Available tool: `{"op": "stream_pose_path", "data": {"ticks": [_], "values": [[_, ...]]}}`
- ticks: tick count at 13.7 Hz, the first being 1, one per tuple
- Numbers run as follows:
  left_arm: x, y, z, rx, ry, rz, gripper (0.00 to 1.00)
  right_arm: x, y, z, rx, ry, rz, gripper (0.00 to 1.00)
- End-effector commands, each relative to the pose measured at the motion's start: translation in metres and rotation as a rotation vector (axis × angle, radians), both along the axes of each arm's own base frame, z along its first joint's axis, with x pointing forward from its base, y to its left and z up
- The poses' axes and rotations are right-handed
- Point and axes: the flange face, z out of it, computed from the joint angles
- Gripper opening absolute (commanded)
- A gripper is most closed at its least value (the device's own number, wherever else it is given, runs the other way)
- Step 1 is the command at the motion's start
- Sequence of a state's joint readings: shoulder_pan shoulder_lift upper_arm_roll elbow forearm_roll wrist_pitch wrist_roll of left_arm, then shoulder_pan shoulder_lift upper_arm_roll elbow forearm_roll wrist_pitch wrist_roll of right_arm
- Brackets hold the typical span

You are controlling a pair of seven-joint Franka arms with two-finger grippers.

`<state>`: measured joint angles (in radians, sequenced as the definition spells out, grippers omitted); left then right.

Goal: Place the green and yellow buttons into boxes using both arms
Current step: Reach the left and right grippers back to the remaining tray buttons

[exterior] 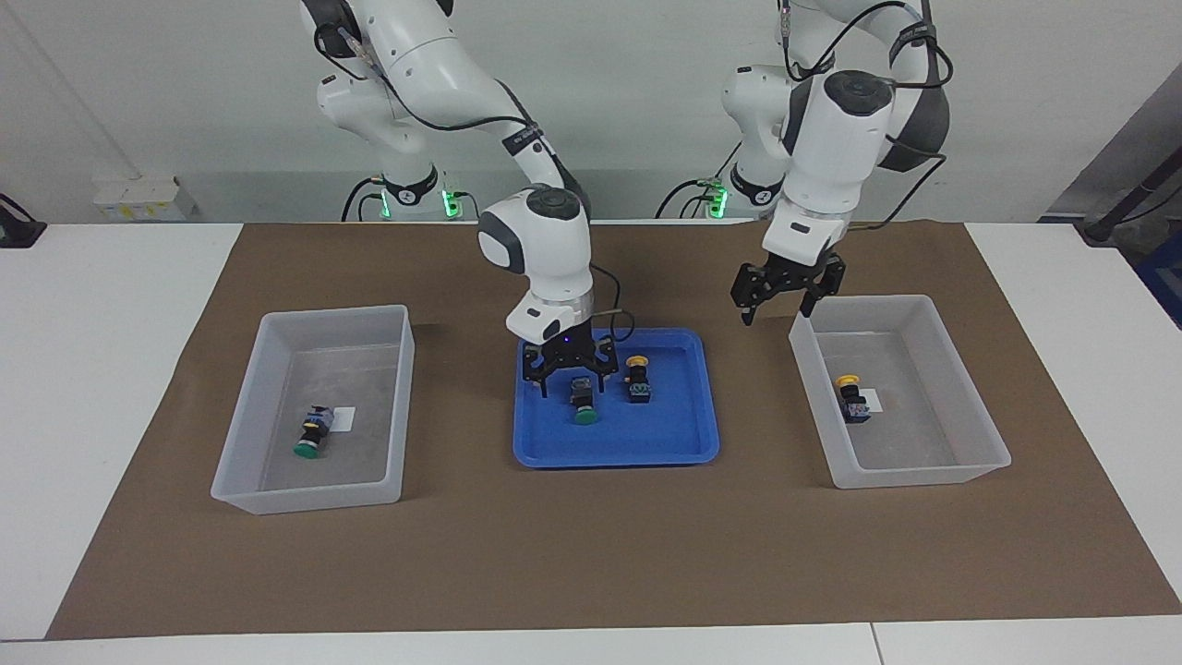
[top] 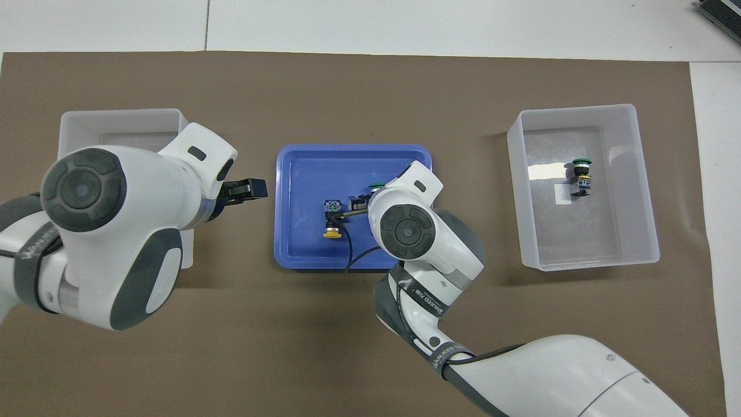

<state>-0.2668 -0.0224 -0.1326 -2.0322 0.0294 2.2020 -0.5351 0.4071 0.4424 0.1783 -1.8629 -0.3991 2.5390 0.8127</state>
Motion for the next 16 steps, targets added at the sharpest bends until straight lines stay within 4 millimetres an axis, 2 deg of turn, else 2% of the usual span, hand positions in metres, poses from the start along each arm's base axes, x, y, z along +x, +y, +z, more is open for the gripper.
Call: {"op": "stream_pose_path", "data": {"ticks": [1,5,6,7,8,10,11,14,15,16], "values": [[-0.002,-0.026,-0.037,-0.049,-0.033,0.028,1.00,0.003,0.002,-0.003,-0.004,-0.020,0.003,1.00],[-0.004,-0.031,-0.055,-0.075,-0.065,0.039,1.00,-0.007,0.006,-0.015,-0.016,0.001,0.015,1.00],[-0.003,-0.033,-0.058,-0.075,-0.064,0.036,1.00,-0.008,0.007,-0.015,-0.017,0.003,0.014,0.98],[-0.002,-0.034,-0.064,-0.076,-0.061,0.036,1.00,-0.008,0.006,-0.015,-0.020,0.005,0.015,0.90],[-0.003,-0.040,-0.070,-0.078,-0.060,0.027,1.00,-0.007,0.006,-0.015,-0.018,0.003,0.016,0.72],[-0.002,-0.054,-0.089,-0.093,-0.060,0.034,1.00,-0.008,0.005,-0.016,-0.019,0.006,0.014,0.21],[-0.003,-0.063,-0.097,-0.108,-0.067,0.045,1.00,-0.008,0.005,-0.016,-0.021,0.007,0.016,0.00],[-0.001,-0.066,-0.106,-0.121,-0.071,0.064,1.00,-0.006,0.001,-0.006,-0.024,0.000,0.005,0.00],[-0.001,-0.068,-0.110,-0.120,-0.067,0.063,0.99,-0.003,-0.005,0.007,-0.025,-0.009,-0.010,0.00],[-0.003,-0.075,-0.116,-0.118,-0.059,0.053,0.98,0.001,-0.021,0.022,-0.036,-0.014,-0.037,0.00]]}}
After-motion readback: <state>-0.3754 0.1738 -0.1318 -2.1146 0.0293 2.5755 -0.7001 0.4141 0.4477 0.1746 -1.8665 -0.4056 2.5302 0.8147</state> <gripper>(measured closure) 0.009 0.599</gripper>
